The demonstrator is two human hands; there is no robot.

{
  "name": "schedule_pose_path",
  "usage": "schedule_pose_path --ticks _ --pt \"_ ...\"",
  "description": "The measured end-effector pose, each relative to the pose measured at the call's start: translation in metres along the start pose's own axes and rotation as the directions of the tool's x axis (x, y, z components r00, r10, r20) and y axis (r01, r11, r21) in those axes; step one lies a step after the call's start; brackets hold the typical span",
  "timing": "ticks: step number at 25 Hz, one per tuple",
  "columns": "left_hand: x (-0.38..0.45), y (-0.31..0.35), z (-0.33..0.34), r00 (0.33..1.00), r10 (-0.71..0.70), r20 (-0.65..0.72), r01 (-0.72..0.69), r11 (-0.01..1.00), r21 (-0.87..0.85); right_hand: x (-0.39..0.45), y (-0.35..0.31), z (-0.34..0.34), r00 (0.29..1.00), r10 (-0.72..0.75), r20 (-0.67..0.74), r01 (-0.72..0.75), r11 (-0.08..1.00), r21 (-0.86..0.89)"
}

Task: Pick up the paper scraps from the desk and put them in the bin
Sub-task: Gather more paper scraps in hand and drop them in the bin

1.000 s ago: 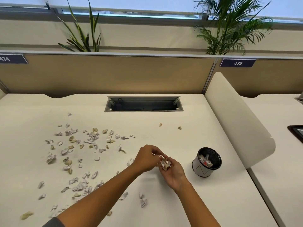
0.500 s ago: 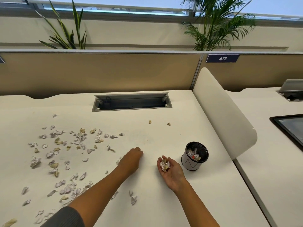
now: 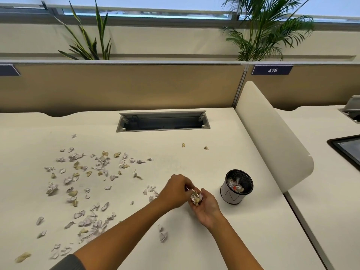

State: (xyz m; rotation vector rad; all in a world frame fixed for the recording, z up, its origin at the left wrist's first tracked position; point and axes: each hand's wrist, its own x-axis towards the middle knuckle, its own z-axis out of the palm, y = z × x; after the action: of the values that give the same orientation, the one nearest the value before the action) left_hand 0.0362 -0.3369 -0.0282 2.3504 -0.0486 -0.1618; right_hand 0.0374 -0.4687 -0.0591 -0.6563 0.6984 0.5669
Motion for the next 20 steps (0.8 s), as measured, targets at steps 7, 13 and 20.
schedule_pose_path --ticks 7,13,20 --pt "0.002 0.003 -0.014 0.980 -0.119 -0.156 0.097 0.985 -0.143 -0.006 -0.010 0.006 0.999 -0.016 0.043 0.014 0.999 0.043" --pt "-0.003 -0.013 -0.023 0.967 -0.189 -0.172 0.164 0.975 -0.150 -0.032 -0.062 0.014 0.969 -0.210 0.133 0.206 0.978 0.042" --pt "-0.006 -0.020 -0.019 0.973 -0.194 -0.129 0.169 0.969 -0.178 -0.044 -0.116 -0.015 0.734 -0.674 0.077 0.548 0.522 -0.654"
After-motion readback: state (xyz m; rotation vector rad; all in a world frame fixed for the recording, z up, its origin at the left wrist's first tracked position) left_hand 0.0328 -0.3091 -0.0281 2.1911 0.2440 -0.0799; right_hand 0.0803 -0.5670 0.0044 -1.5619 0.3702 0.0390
